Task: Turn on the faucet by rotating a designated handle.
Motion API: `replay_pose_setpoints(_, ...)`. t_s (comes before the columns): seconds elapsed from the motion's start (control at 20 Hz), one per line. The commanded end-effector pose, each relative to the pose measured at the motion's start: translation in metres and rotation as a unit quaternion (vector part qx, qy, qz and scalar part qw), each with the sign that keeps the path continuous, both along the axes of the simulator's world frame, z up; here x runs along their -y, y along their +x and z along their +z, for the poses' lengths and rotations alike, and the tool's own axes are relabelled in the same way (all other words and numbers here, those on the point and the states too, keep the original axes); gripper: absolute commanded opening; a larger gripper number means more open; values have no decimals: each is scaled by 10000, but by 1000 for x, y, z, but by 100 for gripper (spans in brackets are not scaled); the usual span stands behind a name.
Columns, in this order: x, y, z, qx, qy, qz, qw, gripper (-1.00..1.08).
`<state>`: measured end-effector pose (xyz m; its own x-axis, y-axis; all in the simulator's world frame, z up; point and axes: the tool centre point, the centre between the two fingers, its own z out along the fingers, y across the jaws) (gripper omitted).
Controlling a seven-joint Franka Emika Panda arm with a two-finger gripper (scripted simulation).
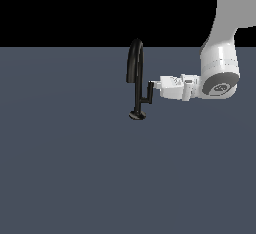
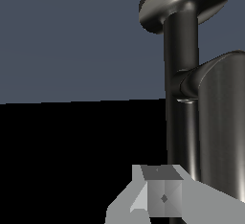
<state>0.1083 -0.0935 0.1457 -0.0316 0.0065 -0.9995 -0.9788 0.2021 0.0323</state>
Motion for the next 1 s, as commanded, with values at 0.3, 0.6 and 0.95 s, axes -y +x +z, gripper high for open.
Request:
replay_pose_setpoints(0.3,-4,-18,7,1,0,0,10000,-100)
replay_pose_setpoints(0.6,-7,-32,12,1,0,0,10000,-100)
replay_pose_setpoints(0.95,-9,-41,10,16,-12,-17,10000,-100)
